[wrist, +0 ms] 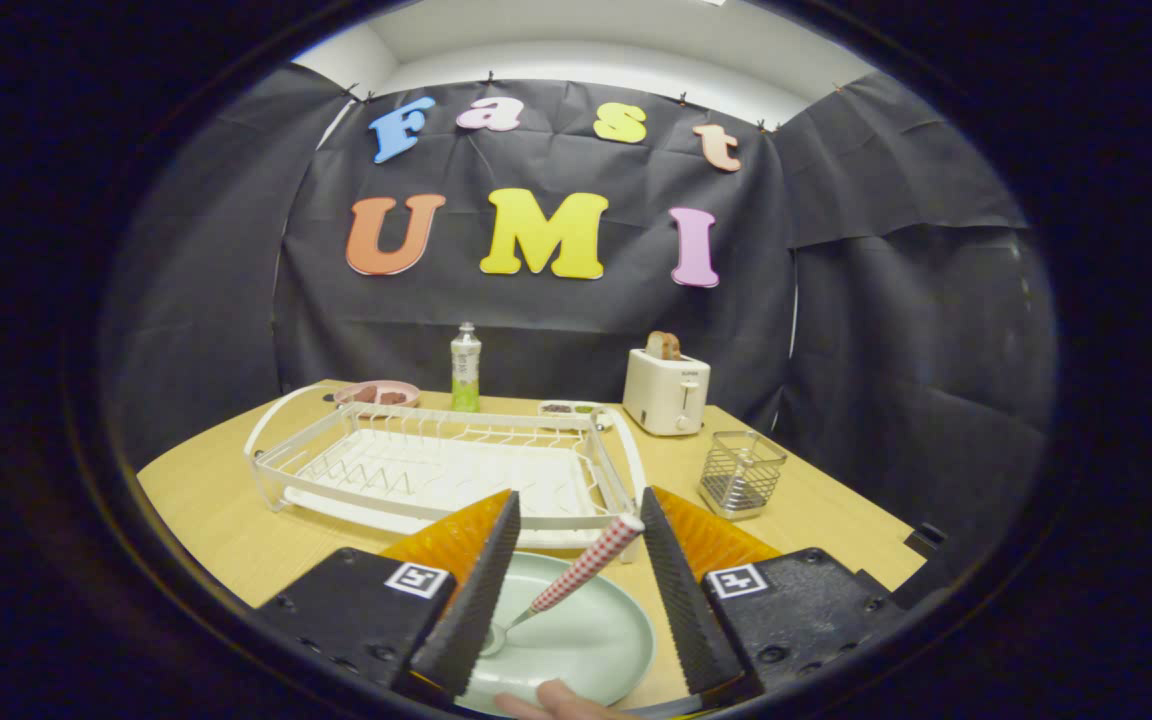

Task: Take the plate from the dish rack, then take the spoon from the basket and place it into the plate.

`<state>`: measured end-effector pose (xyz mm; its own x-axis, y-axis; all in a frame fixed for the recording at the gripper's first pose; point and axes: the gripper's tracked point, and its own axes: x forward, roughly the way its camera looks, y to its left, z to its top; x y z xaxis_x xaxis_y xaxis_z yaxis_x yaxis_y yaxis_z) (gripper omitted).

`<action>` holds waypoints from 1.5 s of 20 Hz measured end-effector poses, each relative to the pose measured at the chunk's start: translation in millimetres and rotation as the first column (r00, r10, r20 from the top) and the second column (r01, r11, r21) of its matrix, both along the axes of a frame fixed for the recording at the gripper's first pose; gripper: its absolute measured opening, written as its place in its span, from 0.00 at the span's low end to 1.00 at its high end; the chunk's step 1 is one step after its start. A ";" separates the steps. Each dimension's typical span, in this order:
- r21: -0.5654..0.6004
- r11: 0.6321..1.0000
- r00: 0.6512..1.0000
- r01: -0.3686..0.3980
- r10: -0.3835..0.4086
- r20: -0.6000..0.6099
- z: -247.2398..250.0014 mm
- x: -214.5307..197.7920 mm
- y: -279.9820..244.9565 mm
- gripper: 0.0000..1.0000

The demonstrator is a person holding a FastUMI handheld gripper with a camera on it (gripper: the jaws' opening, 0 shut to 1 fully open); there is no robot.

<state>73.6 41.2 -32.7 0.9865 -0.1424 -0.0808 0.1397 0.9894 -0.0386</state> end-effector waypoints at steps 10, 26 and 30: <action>0.002 1.000 0.999 0.019 -0.019 0.045 44.0 -37.7 -8.6 1.00; -0.010 1.000 0.997 -0.013 0.014 0.079 50.6 -59.9 11.1 1.00; -0.001 1.000 0.997 -0.011 0.011 0.077 49.6 -59.9 4.1 1.00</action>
